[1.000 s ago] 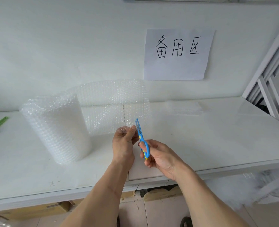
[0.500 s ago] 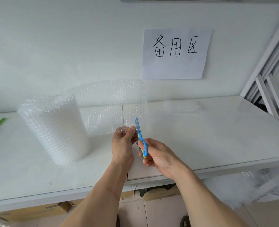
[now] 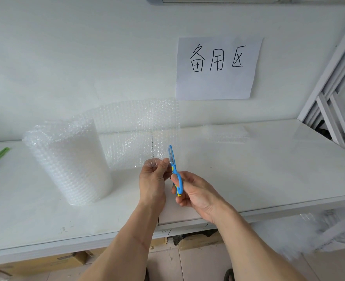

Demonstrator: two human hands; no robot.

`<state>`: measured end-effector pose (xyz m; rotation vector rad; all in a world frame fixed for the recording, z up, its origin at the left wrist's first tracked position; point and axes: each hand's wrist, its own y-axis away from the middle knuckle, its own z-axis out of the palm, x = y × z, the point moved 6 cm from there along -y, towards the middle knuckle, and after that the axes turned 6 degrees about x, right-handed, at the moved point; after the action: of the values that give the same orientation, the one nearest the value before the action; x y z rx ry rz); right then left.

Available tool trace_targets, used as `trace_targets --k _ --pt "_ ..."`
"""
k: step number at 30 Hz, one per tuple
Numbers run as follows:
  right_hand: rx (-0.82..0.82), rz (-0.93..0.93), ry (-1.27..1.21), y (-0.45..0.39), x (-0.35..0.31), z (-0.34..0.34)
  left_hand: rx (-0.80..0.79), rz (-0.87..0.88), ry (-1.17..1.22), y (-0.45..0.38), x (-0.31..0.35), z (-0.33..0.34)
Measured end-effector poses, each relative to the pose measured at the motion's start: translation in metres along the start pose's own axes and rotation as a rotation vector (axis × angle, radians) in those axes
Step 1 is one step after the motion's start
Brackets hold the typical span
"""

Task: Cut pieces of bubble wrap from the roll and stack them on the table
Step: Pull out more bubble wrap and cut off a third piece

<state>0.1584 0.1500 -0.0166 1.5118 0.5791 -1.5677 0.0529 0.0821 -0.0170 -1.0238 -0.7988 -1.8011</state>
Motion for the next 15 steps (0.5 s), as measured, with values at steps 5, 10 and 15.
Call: trace_targets --k 5,10,15 --pt "0.006 0.005 -0.004 0.0007 0.0007 -0.0007 -0.035 -0.1 0.009 -0.0049 0.0041 0.0049" --pt "-0.003 0.023 -0.023 -0.0007 -0.0033 0.0018 -0.058 -0.111 -0.021 -0.0007 0.0062 0.0097" --pt "-0.005 0.018 -0.032 -0.0005 -0.0031 0.0015 -0.036 -0.088 -0.046 -0.0024 0.0053 0.0081"
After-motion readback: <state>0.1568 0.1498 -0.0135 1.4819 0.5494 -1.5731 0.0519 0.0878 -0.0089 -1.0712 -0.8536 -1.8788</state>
